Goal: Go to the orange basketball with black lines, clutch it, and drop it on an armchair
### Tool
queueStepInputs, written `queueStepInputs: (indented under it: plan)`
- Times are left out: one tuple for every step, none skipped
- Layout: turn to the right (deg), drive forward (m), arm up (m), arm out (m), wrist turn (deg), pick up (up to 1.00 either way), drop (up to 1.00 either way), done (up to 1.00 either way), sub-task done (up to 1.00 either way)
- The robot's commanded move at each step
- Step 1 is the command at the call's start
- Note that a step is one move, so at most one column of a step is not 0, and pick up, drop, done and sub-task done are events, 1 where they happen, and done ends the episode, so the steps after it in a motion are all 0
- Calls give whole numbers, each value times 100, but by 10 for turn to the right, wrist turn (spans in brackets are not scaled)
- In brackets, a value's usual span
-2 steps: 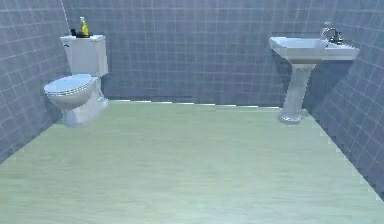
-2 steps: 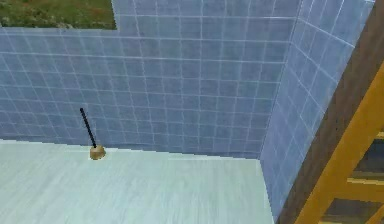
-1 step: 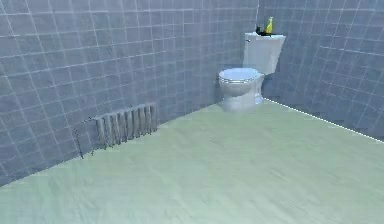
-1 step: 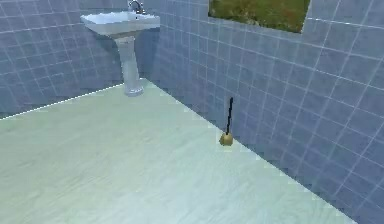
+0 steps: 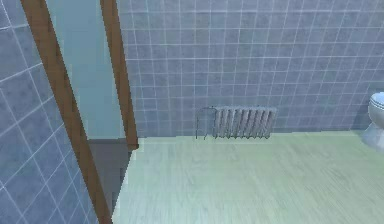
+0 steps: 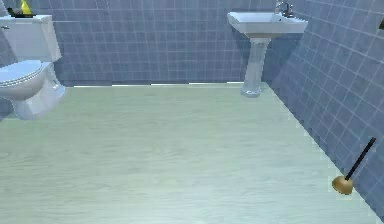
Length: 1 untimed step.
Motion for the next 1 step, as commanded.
queueStepInputs:
  plan:
    - [0,10,0,0,0,0,0,0,0]
